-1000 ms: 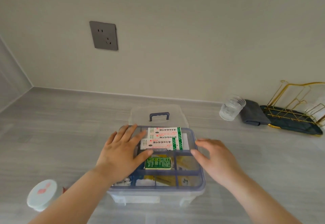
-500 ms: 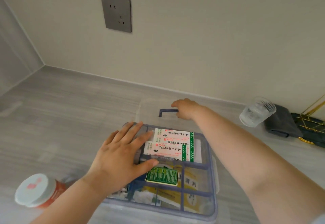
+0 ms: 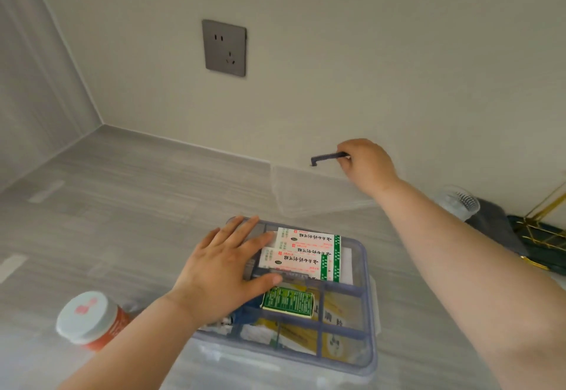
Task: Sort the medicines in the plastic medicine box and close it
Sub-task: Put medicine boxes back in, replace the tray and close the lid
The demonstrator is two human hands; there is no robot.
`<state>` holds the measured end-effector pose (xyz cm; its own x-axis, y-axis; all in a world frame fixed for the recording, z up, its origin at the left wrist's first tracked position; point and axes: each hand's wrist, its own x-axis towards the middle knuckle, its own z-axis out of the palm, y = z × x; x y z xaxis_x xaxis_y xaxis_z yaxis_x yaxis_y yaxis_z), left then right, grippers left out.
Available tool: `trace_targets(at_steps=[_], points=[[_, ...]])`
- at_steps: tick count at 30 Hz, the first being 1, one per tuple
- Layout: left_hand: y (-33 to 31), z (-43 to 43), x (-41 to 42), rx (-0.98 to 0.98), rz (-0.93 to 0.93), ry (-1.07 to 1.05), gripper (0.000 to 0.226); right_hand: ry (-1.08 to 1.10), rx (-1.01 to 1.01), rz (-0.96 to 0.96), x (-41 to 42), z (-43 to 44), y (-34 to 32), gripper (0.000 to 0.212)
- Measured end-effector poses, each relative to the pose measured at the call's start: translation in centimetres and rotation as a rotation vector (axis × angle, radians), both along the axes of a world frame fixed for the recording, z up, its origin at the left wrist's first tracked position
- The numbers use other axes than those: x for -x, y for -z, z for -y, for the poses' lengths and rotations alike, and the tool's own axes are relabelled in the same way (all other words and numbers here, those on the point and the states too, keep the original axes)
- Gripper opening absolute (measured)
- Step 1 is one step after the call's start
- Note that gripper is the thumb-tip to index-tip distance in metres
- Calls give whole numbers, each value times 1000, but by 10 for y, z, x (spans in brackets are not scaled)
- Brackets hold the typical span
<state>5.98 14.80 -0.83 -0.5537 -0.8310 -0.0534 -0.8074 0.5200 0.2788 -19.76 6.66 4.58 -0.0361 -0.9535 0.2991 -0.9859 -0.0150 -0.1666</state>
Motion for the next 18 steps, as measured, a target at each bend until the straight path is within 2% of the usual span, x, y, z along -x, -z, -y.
trace_targets(at_steps=[2,4,5,9,13,15,18], points=[[1,0,0,-1,-14,5,90,1,99,9,1,-18,-28,22],[2,0,-1,-3,-73,4,70,8,136,62,-4,-41,-50,22],[2,1,-1,-21,-161,-8,59,16,145,114,-9,-55,-57,23],[-2,1,-5,-169,-760,-152,33,36,98,236,-39,-110,-60,23],[-10,-3,-19,-409,-1182,-390,29,35,-43,275,-77,-146,-30,22],[-10,0,-31,-441,-1247,-455,33,30,-96,296,-93,-155,-12,23],[-7,3,-49,-537,-1233,-502,35,15,-107,329,-108,-159,4,25]])
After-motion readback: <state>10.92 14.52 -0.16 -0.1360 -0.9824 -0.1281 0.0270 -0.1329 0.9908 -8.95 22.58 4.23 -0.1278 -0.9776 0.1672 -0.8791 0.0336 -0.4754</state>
